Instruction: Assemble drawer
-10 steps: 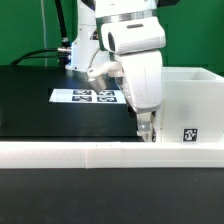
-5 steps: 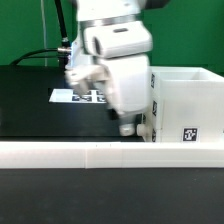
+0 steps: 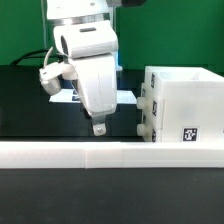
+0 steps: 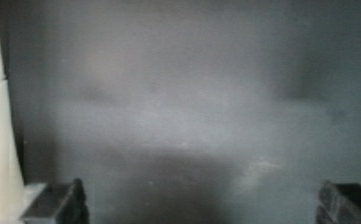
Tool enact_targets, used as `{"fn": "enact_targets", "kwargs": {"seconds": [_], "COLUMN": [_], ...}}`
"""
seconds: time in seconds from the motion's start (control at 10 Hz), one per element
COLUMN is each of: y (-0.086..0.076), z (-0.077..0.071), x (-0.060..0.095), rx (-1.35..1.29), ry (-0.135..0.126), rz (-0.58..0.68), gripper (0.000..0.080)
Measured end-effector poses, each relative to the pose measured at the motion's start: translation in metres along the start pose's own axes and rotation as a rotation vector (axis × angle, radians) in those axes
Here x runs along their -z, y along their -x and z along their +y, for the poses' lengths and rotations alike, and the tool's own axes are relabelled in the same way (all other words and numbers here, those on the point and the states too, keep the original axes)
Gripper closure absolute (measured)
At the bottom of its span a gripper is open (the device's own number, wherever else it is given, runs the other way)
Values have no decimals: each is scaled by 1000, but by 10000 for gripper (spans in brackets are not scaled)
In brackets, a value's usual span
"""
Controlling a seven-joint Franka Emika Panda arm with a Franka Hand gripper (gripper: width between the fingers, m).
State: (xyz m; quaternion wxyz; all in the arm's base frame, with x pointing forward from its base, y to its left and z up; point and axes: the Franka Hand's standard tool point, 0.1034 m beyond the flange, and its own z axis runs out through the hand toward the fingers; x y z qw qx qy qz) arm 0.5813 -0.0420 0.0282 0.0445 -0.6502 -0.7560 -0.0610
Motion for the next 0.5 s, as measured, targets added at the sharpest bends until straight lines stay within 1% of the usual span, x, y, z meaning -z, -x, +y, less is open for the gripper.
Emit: {"fn": "enact_targets", "kwargs": {"seconds": [0.5], "y": [0], "z": [0], "x": [-1], "rx": [0], "ry": [-1], "rz": [1], "gripper": [150]}}
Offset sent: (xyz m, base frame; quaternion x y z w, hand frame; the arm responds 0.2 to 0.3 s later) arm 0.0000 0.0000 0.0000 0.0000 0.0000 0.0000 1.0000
